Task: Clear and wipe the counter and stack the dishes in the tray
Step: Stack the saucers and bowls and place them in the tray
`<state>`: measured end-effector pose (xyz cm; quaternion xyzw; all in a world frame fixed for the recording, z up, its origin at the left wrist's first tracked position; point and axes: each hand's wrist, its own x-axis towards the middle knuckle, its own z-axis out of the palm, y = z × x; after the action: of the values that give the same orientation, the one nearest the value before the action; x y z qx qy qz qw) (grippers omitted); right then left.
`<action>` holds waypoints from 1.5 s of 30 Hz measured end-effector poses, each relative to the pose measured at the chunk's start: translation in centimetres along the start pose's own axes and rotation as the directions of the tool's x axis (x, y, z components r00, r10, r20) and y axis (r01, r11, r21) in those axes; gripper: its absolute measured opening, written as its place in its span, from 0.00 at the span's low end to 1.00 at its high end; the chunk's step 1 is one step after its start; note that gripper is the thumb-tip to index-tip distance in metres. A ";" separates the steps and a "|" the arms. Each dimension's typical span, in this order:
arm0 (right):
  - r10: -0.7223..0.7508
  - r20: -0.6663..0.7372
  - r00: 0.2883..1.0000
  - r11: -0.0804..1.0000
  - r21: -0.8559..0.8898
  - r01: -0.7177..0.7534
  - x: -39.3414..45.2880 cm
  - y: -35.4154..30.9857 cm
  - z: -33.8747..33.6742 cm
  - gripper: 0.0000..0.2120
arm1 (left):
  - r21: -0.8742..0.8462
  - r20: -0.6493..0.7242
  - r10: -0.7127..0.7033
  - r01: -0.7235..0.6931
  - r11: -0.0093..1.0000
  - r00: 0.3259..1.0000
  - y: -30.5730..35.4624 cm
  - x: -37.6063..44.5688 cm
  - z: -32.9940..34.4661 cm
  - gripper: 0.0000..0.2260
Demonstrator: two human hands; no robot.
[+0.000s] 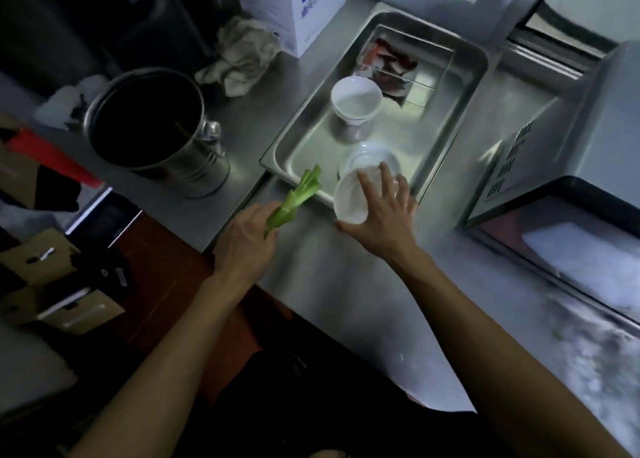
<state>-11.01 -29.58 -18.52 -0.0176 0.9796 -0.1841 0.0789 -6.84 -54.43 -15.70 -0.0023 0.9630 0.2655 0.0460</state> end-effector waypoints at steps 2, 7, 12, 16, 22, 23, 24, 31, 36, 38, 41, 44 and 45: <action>0.020 -0.012 1.000 1.000 -0.007 -0.020 1.8 0.6 -0.2 0.49 | 0.012 0.009 0.034 -0.035 0.999 0.999 0.6 2.0 0.1 0.20; 0.067 0.032 0.997 0.998 -0.020 -0.066 6.1 1.7 0.4 0.49 | -0.010 0.035 0.087 -0.087 0.996 0.996 1.5 7.1 1.0 0.20; 0.125 0.064 0.990 0.990 -0.076 -0.120 9.6 1.6 2.1 0.50 | -0.010 0.018 0.222 -0.222 0.975 0.975 2.0 11.3 1.2 0.19; 0.186 0.078 0.980 0.979 -0.104 -0.177 10.8 1.3 3.3 0.50 | -0.025 0.050 0.229 -0.228 0.973 0.972 1.7 14.0 1.2 0.20; 0.255 0.120 0.960 0.964 -0.114 -0.242 12.0 0.9 3.9 0.51 | -0.037 0.109 0.205 -0.202 0.979 0.973 1.4 17.0 1.3 0.19; 0.263 0.126 0.957 0.962 -0.110 -0.250 12.2 0.9 3.9 0.52 | -0.043 0.120 0.213 -0.209 0.977 0.970 1.4 17.3 1.3 0.18; 0.269 0.127 0.955 0.960 -0.111 -0.256 12.3 0.9 4.0 0.52 | -0.051 0.130 0.223 -0.218 0.975 0.966 1.4 17.6 1.3 0.18; 0.284 0.126 0.951 0.958 -0.085 -0.275 11.6 0.8 3.7 0.48 | -0.057 0.181 0.253 -0.246 0.967 0.951 1.9 19.2 2.1 0.18; 0.344 -0.023 0.939 0.938 -0.035 -0.344 9.1 0.8 1.7 0.37 | -0.056 0.236 0.355 -0.352 0.934 0.904 3.1 19.9 3.6 0.17; 0.354 -0.082 0.932 0.935 0.001 -0.355 7.8 0.8 0.9 0.36 | -0.038 0.259 0.387 -0.391 0.920 0.885 3.9 20.2 4.6 0.17; 0.361 -0.146 0.921 0.932 0.039 -0.359 5.9 0.5 0.0 0.35 | 0.045 0.284 0.440 -0.470 0.882 0.852 5.4 20.2 6.3 0.17; 0.375 -0.146 0.915 0.927 0.053 -0.371 4.3 0.2 -0.2 0.34 | 0.088 0.319 0.445 -0.493 0.866 0.837 6.8 20.1 7.8 0.17; 0.380 -0.143 0.914 0.925 0.059 -0.376 3.9 0.2 -0.2 0.33 | 0.093 0.335 0.444 -0.499 0.862 0.831 7.2 20.1 8.3 0.18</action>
<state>-14.90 -29.52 -19.00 0.1872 0.9647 -0.1810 0.0386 -26.31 -43.57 -20.94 0.2807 0.9345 0.1794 0.1256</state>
